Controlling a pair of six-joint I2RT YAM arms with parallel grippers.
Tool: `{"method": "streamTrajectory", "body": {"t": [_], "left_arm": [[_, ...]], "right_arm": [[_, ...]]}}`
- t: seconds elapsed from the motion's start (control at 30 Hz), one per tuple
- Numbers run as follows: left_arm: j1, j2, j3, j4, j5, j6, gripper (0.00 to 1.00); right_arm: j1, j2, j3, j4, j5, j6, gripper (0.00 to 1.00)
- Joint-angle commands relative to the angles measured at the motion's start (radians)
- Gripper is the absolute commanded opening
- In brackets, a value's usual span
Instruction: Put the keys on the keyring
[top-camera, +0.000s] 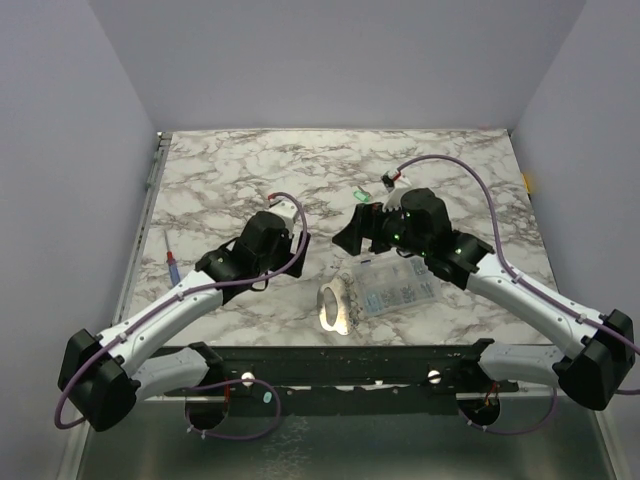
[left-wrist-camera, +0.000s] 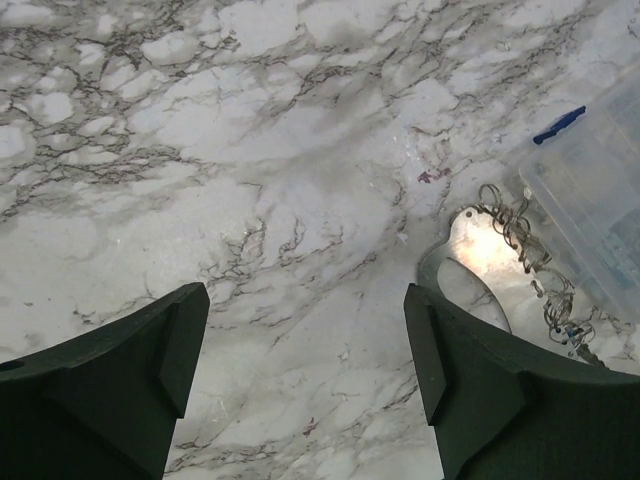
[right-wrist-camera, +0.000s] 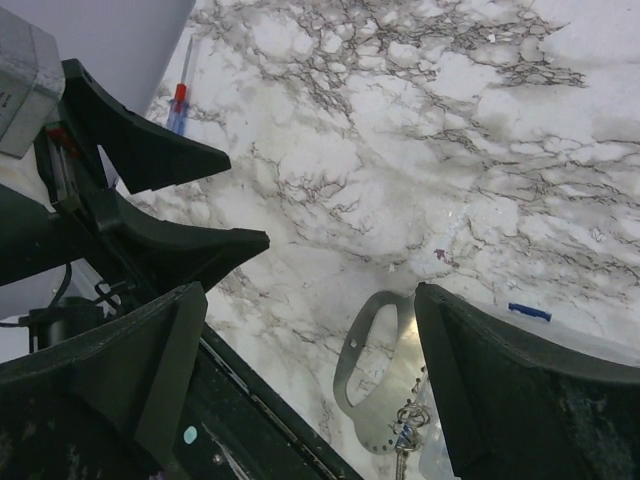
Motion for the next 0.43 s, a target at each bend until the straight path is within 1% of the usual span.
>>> {"method": "streamTrajectory", "body": {"t": [0.0,0.07,0.2,0.27,0.3,0.4], "left_arm": [[0.004,-0.060,-0.006,0.032,-0.103,-0.008,0.86],[0.004,-0.076,-0.011,0.032,-0.125,-0.010,0.87],[0.004,-0.102,-0.019,0.033,-0.141,-0.015,0.87],[0.004,-0.108,-0.018,0.032,-0.150,-0.016,0.87],[0.004,-0.110,-0.020,0.032,-0.154,-0.018,0.87],[0.005,-0.118,-0.021,0.033,-0.160,-0.018,0.87]], "right_arm": [[0.001,-0.008,0.028,0.033,0.016,0.034,0.98],[0.000,-0.033,0.003,0.069,0.007,0.023,1.00],[0.001,-0.069,-0.051,0.121,0.011,0.026,1.00],[0.001,-0.086,-0.078,0.157,0.024,0.064,1.00],[0.000,-0.085,-0.075,0.152,0.042,0.085,1.00],[0.000,-0.043,-0.010,0.040,0.104,0.108,1.00]]}}
